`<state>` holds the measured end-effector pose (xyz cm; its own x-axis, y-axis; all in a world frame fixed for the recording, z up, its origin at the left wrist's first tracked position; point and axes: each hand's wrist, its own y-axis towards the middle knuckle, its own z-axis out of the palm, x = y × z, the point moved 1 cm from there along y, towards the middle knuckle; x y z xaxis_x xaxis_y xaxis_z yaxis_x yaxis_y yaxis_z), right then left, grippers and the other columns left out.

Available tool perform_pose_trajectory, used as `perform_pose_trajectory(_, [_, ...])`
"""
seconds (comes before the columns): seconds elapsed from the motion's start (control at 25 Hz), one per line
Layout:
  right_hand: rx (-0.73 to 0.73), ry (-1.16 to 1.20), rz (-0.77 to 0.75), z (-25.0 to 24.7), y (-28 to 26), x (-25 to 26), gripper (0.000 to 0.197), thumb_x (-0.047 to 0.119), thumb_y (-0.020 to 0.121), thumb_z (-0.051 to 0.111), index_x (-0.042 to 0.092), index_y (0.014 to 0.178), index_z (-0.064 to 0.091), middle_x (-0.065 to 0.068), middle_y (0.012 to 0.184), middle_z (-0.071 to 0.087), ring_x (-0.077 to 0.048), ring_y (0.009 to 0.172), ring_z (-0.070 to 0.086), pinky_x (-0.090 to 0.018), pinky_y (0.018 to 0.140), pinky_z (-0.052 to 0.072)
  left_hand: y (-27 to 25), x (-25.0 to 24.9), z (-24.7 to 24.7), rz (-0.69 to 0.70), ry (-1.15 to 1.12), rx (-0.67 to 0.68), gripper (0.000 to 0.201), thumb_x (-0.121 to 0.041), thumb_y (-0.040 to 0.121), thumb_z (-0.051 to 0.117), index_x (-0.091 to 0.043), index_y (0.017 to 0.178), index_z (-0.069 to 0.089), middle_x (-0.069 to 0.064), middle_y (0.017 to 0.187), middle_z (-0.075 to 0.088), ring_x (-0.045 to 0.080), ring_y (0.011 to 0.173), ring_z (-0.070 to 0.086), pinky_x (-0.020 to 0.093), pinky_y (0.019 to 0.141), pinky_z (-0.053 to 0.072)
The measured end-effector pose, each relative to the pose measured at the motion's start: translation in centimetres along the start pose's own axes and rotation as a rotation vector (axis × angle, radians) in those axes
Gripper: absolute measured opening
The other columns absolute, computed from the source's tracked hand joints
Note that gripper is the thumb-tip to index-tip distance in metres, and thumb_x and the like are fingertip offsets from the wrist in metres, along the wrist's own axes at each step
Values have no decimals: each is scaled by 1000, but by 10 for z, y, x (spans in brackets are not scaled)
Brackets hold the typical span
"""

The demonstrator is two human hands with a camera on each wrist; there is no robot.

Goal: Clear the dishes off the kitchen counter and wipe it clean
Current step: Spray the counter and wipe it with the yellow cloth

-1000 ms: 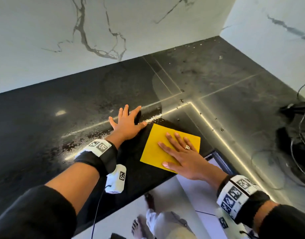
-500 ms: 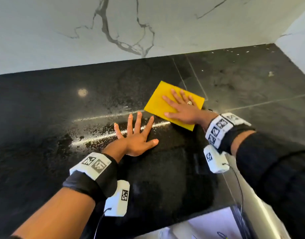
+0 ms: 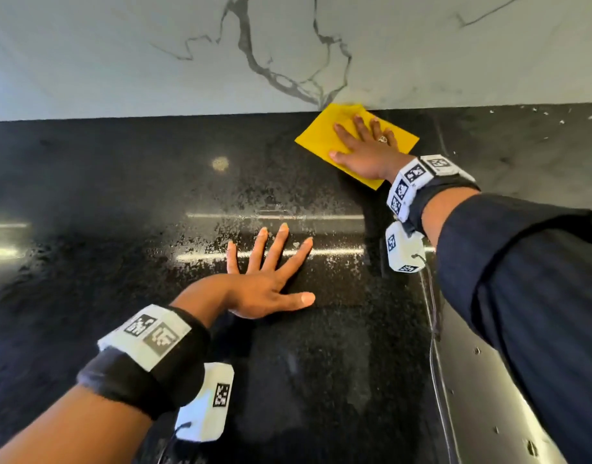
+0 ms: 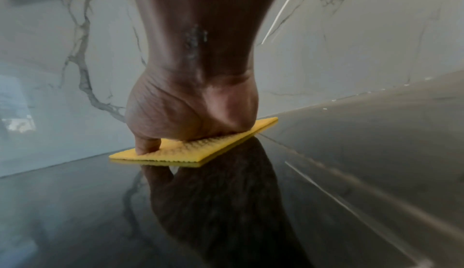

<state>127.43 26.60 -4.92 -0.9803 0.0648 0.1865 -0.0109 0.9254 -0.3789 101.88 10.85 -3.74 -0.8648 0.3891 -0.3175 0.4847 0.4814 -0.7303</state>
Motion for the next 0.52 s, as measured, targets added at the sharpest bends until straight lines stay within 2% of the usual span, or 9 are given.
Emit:
perform_pose_trajectory(0.16, [-7, 0, -26, 25, -49, 9, 70, 67, 95, 23, 41, 153, -5, 0, 162, -20, -30, 148, -19, -50, 119, -9, 1, -4, 12, -32, 26, -155, 87, -78, 83, 37, -60, 137, -29, -13, 146, -48, 19, 134, -46, 62, 106, -27])
perform_pose_trajectory(0.32, [-24, 16, -52, 68, -143, 15, 70, 67, 95, 22, 41, 152, -8, -1, 161, -22, -29, 148, -20, -49, 118, -10, -5, -13, 35, -58, 27, -360, 82, -80, 83, 29, -55, 146, -17, -10, 155, -36, 22, 143, -33, 60, 112, -19])
perform_pose_trajectory(0.44, [-89, 32, -6, 112, -223, 24, 68, 65, 96, 22, 40, 153, -8, -1, 162, -20, -29, 148, -18, -49, 118, -10, -16, -24, 56, -55, 54, -437, 69, -67, 94, 30, -49, 151, -6, -3, 161, -25, 26, 148, -21, 61, 115, -10])
perform_pose_trajectory(0.52, [-132, 49, 50, 138, -271, 31, 69, 66, 95, 19, 40, 153, -8, -1, 162, -20, -29, 148, -18, -49, 117, -11, -28, -34, 70, -26, 70, -471, 71, -60, 97, 35, -38, 155, 2, 0, 164, -16, 25, 150, -14, 60, 117, -6])
